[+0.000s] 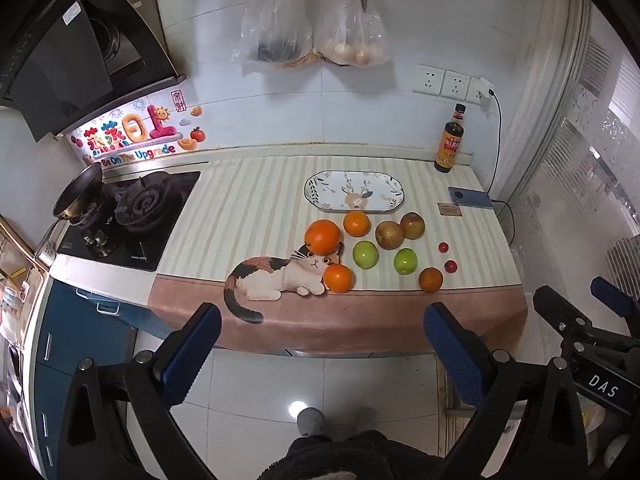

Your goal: Organize fruits

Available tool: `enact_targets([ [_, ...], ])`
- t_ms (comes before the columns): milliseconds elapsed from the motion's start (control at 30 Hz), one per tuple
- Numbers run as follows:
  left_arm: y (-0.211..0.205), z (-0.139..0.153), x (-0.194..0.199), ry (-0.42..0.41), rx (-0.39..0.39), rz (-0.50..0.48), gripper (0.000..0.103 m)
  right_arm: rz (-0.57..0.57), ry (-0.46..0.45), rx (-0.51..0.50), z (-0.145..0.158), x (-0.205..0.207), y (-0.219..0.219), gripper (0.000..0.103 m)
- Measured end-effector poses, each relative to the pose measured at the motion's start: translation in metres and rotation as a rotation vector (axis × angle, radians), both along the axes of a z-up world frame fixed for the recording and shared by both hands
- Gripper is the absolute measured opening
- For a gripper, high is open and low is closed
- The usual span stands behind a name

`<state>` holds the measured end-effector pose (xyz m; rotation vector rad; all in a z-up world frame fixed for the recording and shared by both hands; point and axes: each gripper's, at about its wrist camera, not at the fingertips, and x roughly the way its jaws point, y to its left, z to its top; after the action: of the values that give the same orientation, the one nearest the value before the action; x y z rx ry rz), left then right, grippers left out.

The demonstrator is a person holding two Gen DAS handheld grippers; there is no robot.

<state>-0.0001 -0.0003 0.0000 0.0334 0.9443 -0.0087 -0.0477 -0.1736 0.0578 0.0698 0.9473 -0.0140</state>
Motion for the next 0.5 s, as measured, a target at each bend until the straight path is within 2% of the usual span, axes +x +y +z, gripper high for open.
enact_targets([
  [33,0.000,0.000,0.000,0.000,0.000,0.000,0.103,-0.001,-0.010,0.031,0.000,0.000,-0.001,0.103],
  [500,0.008,-0.006,-0.007,0.009,-0.003,0.013,0.103,0.004,0.001,0.017,0.000,0.000,0.004,0.103],
])
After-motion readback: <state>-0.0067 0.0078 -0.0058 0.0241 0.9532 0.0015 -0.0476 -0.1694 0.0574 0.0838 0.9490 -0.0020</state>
